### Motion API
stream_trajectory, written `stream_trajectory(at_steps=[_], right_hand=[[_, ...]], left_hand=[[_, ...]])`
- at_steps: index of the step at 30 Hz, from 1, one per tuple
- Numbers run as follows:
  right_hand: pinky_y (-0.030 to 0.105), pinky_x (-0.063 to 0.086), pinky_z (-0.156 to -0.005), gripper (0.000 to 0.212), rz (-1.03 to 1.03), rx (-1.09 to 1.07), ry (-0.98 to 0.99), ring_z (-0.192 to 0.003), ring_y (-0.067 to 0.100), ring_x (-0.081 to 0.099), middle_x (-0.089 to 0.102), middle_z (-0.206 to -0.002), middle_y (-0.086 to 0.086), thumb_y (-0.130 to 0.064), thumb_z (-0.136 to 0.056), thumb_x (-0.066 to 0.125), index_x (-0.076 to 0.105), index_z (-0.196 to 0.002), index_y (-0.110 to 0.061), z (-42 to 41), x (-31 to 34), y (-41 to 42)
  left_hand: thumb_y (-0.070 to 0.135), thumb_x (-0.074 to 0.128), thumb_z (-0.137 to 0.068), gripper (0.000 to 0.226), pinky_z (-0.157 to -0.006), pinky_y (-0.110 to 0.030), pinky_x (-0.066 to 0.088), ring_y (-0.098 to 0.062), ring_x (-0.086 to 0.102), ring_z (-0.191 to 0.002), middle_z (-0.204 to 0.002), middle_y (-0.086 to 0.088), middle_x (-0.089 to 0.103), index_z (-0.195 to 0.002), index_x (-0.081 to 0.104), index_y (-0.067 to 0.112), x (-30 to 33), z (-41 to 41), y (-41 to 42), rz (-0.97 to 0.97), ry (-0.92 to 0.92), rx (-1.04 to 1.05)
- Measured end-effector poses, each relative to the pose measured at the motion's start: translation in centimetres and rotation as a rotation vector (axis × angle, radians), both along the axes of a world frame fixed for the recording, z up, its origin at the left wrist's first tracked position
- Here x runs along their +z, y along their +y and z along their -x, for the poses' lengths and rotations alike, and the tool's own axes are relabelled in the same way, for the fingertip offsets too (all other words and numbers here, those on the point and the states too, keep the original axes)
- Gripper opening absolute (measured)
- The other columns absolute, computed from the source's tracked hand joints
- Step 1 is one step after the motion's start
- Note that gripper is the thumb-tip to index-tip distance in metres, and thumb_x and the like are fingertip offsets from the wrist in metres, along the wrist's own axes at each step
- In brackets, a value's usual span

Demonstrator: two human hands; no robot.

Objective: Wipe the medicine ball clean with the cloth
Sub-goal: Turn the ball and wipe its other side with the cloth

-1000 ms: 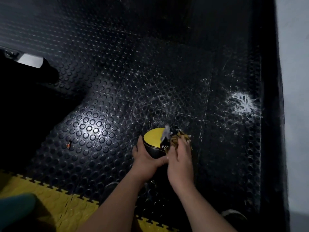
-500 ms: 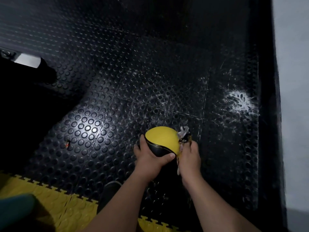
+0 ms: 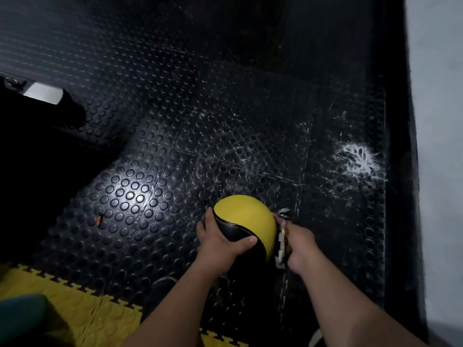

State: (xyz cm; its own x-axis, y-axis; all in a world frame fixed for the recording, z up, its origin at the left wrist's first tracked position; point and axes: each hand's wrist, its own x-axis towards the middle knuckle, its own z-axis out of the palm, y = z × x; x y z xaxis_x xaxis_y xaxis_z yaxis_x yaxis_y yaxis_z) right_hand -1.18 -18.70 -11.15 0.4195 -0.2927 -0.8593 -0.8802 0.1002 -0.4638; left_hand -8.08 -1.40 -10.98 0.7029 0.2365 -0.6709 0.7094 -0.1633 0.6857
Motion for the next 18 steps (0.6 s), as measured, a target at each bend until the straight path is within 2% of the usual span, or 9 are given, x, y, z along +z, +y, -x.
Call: stream_trajectory(at_steps=[2,4,5,7,8,11,13,16,18], right_hand=[[0.042,0.055,-0.079,0.024,0.042,-0.042,-0.099,-0.085,0.028,0.065,0.071,-0.097,0.017,-0.031,-0.102,0.056,0.067,-0.096,-0.010,0.0,1.0,-0.3],[0.033,0.048,-0.070,0.024,0.180,0.068,-0.305,-0.077,0.025,0.061,0.068,-0.096,0.013,-0.029,-0.105,0.045,0.063,-0.099,-0.014,2.2,2.0,1.5],[0.033,0.048,-0.069,0.022,0.226,0.163,-0.400,-0.083,0.022,0.064,0.069,-0.103,0.009,-0.028,-0.106,0.044,0.063,-0.108,-0.018,3.8,2.5,2.9],[0.039,0.052,-0.090,0.033,0.267,0.337,-0.491,-0.119,0.021,0.061,0.061,-0.135,0.003,-0.032,-0.107,0.043,0.052,-0.139,-0.027,6.9,2.8,5.3],[0.041,0.050,-0.095,0.037,0.302,0.363,-0.512,-0.126,0.024,0.056,0.057,-0.141,0.003,-0.032,-0.107,0.042,0.046,-0.144,-0.027,7.6,2.5,5.7],[0.032,0.042,-0.064,0.016,0.362,0.253,-0.467,-0.089,0.026,0.063,0.065,-0.097,-0.001,-0.025,-0.108,0.038,0.052,-0.113,-0.018,5.5,1.9,5.2],[0.030,0.036,-0.058,0.020,0.314,0.249,-0.345,-0.073,0.023,0.057,0.061,-0.082,-0.001,-0.021,-0.108,0.036,0.052,-0.098,-0.013,2.6,0.8,3.4],[0.034,0.040,-0.068,0.023,0.129,0.370,-0.084,-0.082,0.026,0.055,0.062,-0.091,0.014,-0.019,-0.105,0.041,0.060,-0.104,-0.007,-1.8,-1.0,0.5],[0.035,0.043,-0.070,0.026,0.153,0.429,-0.086,-0.085,0.028,0.059,0.067,-0.101,0.020,-0.022,-0.105,0.044,0.065,-0.104,-0.006,-3.3,-0.1,0.3]], left_hand=[[0.051,0.093,-0.061,0.136,-0.119,-0.057,0.029,-0.034,0.022,-0.150,-0.166,0.002,-0.001,-0.158,-0.002,0.043,0.2,-0.1,0.5,0.027,-0.012,0.003],[0.051,0.093,-0.061,0.137,-0.120,-0.055,0.028,-0.033,0.021,-0.150,-0.166,-0.001,0.000,-0.159,-0.002,0.040,0.2,-0.4,0.5,0.015,0.001,-0.001],[0.052,0.094,-0.059,0.139,-0.121,-0.054,0.027,-0.033,0.021,-0.150,-0.166,-0.002,0.001,-0.159,-0.002,0.039,0.2,-0.4,0.5,-0.004,0.006,-0.007],[0.059,0.092,-0.052,0.144,-0.121,-0.054,0.026,-0.033,0.019,-0.151,-0.165,-0.004,0.001,-0.159,-0.002,0.040,-0.1,-0.2,0.4,-0.021,-0.001,-0.022],[0.063,0.090,-0.048,0.146,-0.121,-0.054,0.026,-0.033,0.018,-0.151,-0.165,-0.003,0.001,-0.159,-0.003,0.040,-0.1,0.1,0.3,-0.018,-0.009,-0.023],[0.079,0.082,-0.035,0.150,-0.120,-0.057,0.028,-0.037,0.022,-0.149,-0.164,0.001,0.001,-0.155,-0.003,0.046,0.1,0.4,-0.3,-0.054,-0.019,-0.015],[0.080,0.077,-0.033,0.147,-0.120,-0.060,0.027,-0.040,0.021,-0.149,-0.165,0.003,-0.003,-0.152,-0.004,0.049,0.1,0.2,-0.8,-0.069,0.014,-0.033],[0.077,0.080,-0.037,0.143,-0.118,-0.064,0.026,-0.041,0.018,-0.150,-0.164,0.011,-0.007,-0.150,-0.006,0.055,-0.4,0.6,-0.5,-0.043,0.010,-0.036],[0.074,0.083,-0.040,0.142,-0.117,-0.065,0.027,-0.039,0.019,-0.150,-0.164,0.013,-0.006,-0.150,-0.005,0.056,-0.4,0.8,-0.1,-0.031,-0.007,-0.033]])
